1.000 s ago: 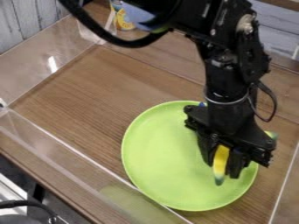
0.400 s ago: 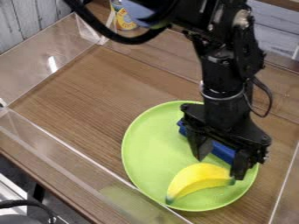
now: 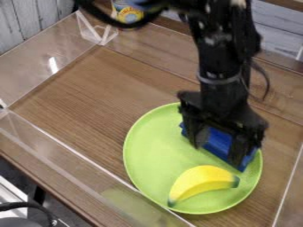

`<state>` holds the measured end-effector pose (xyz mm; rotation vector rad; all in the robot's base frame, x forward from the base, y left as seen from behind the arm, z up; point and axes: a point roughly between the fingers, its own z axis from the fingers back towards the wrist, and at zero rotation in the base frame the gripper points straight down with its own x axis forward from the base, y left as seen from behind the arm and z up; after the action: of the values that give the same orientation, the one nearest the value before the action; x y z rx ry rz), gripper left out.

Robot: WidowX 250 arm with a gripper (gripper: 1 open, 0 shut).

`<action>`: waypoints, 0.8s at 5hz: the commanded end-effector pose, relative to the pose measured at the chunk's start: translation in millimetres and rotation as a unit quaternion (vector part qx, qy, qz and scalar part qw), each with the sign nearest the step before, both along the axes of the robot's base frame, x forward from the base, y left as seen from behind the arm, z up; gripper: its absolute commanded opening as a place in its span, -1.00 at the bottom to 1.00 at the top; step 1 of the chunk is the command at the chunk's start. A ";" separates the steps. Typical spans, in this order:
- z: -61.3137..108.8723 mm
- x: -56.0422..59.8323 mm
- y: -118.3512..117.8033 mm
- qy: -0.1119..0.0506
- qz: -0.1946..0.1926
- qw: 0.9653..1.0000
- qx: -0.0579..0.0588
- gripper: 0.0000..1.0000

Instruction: Put the banana in the green plate

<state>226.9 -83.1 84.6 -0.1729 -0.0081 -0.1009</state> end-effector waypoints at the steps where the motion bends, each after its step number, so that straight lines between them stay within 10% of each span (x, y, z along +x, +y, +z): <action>1: 37.2 11.8 14.8 -0.041 0.020 0.999 0.006 1.00; 4: 54.7 16.1 58.4 -0.054 0.074 0.996 0.020 1.00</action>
<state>239.3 -24.3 129.7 -0.1250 -0.0848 0.0440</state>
